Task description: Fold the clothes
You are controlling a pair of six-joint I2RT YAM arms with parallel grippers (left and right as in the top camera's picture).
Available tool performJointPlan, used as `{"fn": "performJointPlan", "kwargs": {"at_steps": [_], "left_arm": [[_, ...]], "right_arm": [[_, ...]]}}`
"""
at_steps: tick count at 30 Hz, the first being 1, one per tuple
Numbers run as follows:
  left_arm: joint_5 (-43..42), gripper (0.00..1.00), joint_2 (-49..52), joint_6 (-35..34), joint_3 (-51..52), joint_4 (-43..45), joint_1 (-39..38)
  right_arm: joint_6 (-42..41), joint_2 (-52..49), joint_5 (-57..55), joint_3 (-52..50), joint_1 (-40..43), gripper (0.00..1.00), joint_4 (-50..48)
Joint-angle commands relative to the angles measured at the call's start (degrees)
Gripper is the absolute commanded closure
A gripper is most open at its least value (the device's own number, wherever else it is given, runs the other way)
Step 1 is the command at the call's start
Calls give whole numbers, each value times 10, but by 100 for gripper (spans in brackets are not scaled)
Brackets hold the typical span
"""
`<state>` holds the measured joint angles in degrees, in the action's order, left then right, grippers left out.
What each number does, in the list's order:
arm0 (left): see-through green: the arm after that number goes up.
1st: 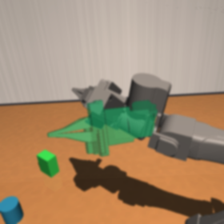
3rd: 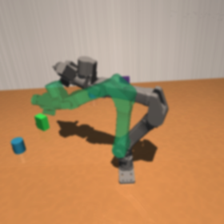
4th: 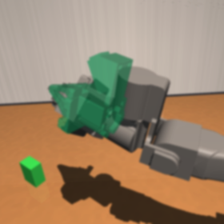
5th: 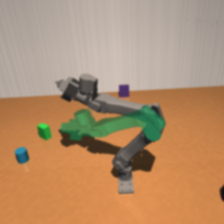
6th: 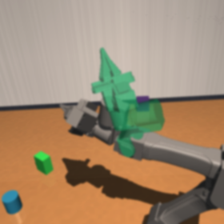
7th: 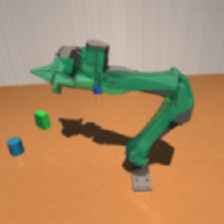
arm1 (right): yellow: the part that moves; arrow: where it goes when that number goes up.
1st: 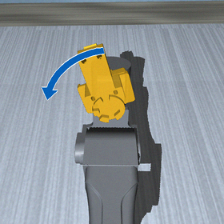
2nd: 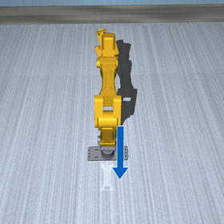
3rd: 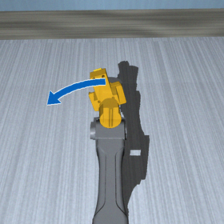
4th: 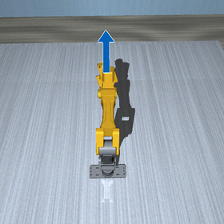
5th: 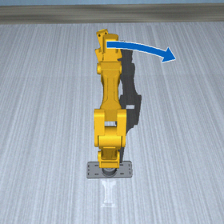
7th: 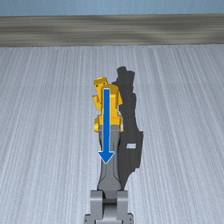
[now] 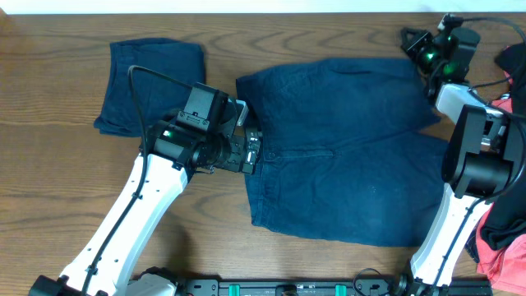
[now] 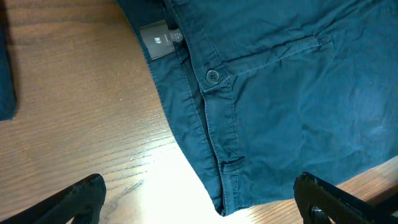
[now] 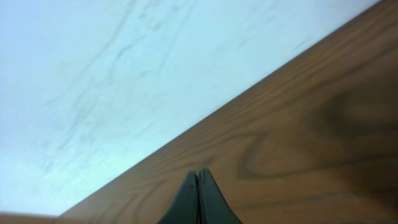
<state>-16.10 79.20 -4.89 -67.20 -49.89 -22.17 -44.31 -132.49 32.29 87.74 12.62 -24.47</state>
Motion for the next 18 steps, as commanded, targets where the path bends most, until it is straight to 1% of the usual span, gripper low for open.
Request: {"fn": "performJointPlan", "kwargs": {"at_steps": [1,4,6,7,8,10,11,12,13,15,16,17,18], "left_arm": [[8,2,2,-1,-7,-1,3],[8,2,2,-1,-7,-1,3],[8,2,2,-1,-7,-1,3],[8,2,2,-1,-7,-1,3],[8,2,2,-1,-7,-1,3],[8,2,2,-1,-7,1,3],[8,2,2,-1,-7,2,3],[8,2,2,-1,-7,4,3],[8,2,2,-1,-7,6,3],[8,2,2,-1,-7,10,3],[8,2,2,-1,-7,12,3],[8,2,2,-1,-7,13,3],[8,2,2,-1,-7,14,3]], "right_arm": [[24,3,83,7,15,99,31],[31,3,87,7,38,99,96],[33,3,87,7,56,83,139],[33,3,87,7,66,81,158],[33,3,88,7,74,76,173],[55,3,99,7,85,48,184],[71,3,105,7,89,37,190],[88,3,107,7,91,35,202],[106,3,108,7,91,37,215],[140,2,108,7,88,48,247],[156,1,108,7,86,51,258],[171,0,105,6,83,54,270],[184,-3,104,6,79,54,274]]}}
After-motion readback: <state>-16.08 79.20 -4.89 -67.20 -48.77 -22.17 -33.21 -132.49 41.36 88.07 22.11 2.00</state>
